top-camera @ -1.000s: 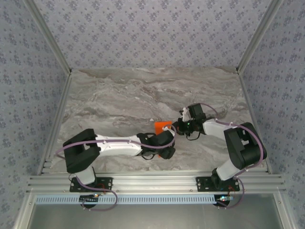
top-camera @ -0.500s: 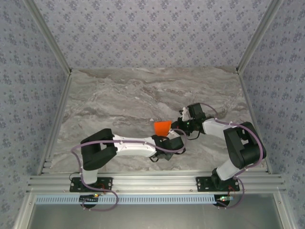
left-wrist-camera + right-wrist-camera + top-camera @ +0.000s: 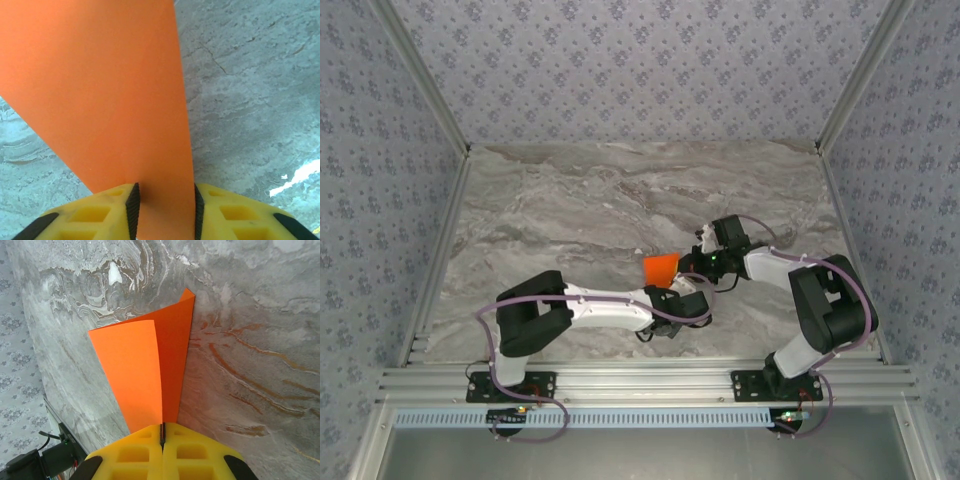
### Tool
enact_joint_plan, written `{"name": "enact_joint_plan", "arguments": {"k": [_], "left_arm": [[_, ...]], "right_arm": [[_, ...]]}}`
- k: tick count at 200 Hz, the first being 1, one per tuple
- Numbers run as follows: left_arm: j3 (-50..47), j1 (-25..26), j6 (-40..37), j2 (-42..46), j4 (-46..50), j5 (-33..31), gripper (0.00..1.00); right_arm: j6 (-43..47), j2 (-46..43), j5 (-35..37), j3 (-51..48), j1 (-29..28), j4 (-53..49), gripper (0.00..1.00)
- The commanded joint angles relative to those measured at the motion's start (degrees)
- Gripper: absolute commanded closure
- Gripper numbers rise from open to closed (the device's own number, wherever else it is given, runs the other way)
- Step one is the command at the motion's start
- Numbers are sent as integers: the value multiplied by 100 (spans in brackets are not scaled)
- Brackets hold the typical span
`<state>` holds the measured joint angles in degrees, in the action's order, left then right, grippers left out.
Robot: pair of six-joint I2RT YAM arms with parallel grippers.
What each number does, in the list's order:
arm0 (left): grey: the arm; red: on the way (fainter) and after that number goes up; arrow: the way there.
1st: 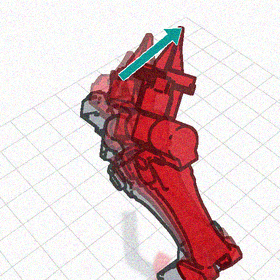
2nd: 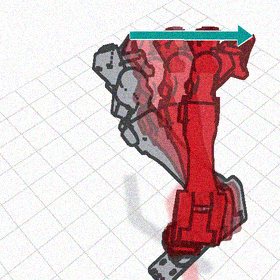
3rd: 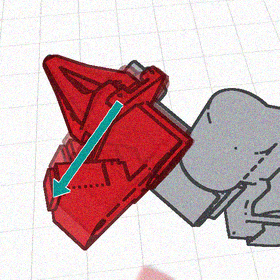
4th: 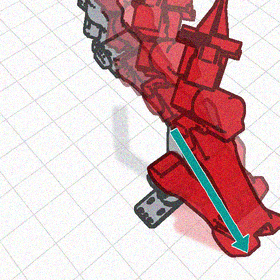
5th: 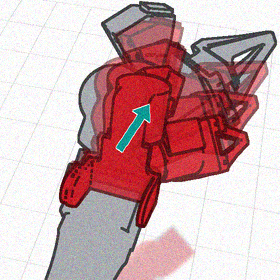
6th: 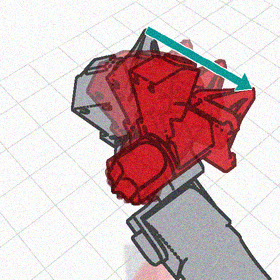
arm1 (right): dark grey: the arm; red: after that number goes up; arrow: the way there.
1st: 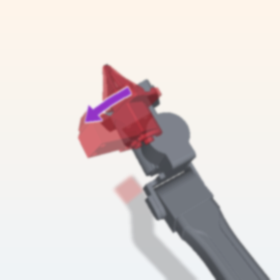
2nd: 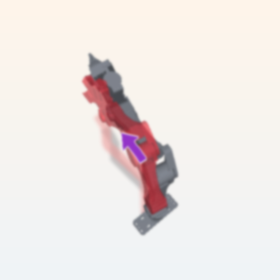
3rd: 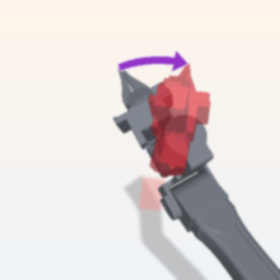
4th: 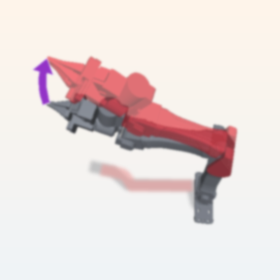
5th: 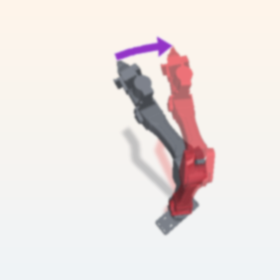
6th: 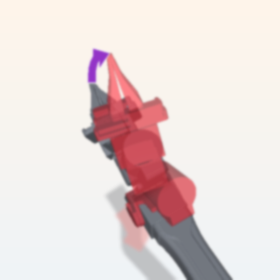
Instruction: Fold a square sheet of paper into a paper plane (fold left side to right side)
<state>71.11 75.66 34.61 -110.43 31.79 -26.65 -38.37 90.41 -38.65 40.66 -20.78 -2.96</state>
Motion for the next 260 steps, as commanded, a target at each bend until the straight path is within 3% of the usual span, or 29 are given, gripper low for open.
{"name": "enact_joint_plan", "arguments": {"k": [1, 209, 240, 260], "left_arm": [[105, 99, 55, -90, 169, -86, 68], [-150, 138, 450, 72, 60, 352, 84], [-189, 74, 433, 168, -58, 417, 88], [-288, -16, 432, 266, -194, 521, 88]], "right_arm": [[-21, 118, 104, 158, -40, -196, 100], [87, 242, 244, 283, -44, -369, 100], [158, 193, 240, 319, -41, -428, 96], [182, 78, 298, 354, -36, -518, 88]]}}
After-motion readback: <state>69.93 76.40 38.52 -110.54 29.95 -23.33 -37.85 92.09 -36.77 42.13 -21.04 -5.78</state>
